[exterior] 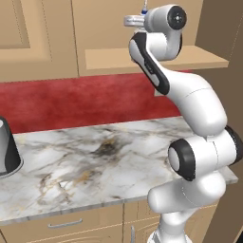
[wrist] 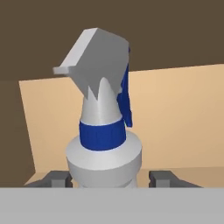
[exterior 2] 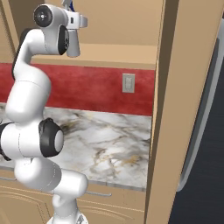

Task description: Move the cutting board and knife to the sink. Then move spray from the cabinet to the counter.

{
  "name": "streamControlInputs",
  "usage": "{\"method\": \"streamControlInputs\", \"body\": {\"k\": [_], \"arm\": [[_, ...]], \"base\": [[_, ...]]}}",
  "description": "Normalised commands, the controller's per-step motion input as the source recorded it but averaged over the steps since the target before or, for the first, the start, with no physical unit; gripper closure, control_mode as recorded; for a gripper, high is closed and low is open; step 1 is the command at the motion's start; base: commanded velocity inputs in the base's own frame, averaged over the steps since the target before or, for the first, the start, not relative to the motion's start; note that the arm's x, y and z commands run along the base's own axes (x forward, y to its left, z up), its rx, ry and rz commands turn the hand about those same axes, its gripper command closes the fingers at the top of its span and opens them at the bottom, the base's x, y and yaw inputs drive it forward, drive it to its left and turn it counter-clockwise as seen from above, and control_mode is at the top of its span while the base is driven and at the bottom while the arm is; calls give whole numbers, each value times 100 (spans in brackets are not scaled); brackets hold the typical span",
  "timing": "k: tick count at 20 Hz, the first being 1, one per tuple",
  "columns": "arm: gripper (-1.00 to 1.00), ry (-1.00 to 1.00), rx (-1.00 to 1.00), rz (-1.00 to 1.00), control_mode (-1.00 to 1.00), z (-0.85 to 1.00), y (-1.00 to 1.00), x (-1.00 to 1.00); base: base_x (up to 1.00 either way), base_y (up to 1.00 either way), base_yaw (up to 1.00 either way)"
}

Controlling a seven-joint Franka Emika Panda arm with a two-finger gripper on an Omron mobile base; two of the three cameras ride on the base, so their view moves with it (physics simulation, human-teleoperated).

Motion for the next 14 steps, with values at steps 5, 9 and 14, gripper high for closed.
{"method": "streamControlInputs", "body": {"k": [5, 9, 14], "arm": [[100, 0, 0, 6, -100, -7, -24, 43], [100, 0, 0, 6, -100, -11, -12, 46], [100, 0, 0, 7, -100, -26, -2, 50]], "base": [[0, 0, 0], [0, 0, 0], [0, 0, 0]]}}
